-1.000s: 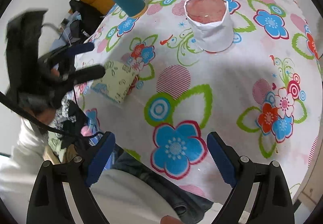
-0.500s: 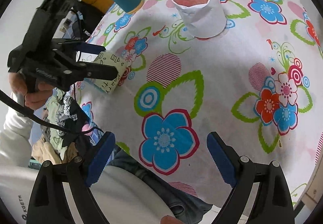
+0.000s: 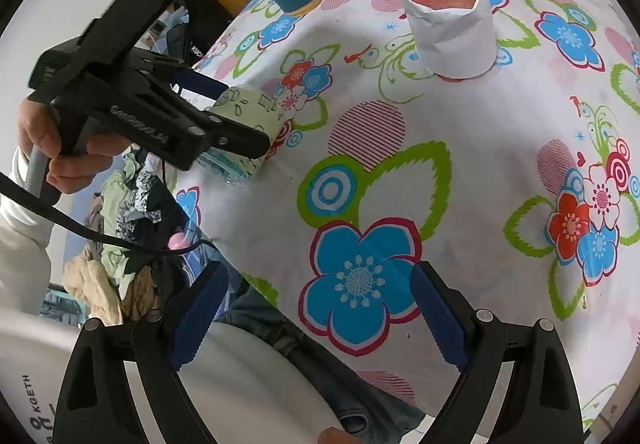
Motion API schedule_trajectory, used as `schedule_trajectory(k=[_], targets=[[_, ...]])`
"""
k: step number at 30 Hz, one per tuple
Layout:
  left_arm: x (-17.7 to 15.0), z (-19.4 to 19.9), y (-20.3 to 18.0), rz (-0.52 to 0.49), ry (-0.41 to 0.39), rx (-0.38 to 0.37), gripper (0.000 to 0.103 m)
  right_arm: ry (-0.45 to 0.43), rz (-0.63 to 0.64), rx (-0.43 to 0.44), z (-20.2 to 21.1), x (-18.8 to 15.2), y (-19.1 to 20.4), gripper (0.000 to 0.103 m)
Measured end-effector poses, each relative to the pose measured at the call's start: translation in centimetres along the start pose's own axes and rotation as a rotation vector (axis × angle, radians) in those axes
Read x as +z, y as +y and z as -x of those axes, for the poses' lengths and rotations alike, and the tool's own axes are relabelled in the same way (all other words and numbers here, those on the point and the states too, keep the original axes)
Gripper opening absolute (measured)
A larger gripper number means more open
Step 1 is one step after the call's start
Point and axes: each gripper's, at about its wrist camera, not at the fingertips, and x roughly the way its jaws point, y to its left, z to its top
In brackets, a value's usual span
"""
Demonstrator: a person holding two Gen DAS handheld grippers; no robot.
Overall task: Flip cup upside down
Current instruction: 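Lift the pale green cup with the left gripper and rotate its opening upward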
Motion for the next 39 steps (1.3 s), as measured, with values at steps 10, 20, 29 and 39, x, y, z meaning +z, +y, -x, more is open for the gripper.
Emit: schedule_trajectory(k=[10, 20, 29, 39], targets=[[0.4, -1.5, 1.9, 0.122, 0.040, -0.002, 0.081, -0.003, -0.005, 0.014, -0.3, 0.0, -0.1, 0.094], [1.0, -2.3, 3.2, 0.158, 0.021, -0.010, 0.067, -0.061, 0.037, -0.010, 0.2, 0.5, 0.6, 0.094], [-0.2, 0.9, 4.1, 0.175, -0.166, 0.025, 0.066, -0.152, 0.046, 0.010, 1.6, 1.4, 1.3, 0.094], [-2.2, 3.5, 3.9, 0.198, -0.366, 0.053, 0.066, -0.261, 0.093, 0.060, 3.1, 2.7, 3.4, 0.094]])
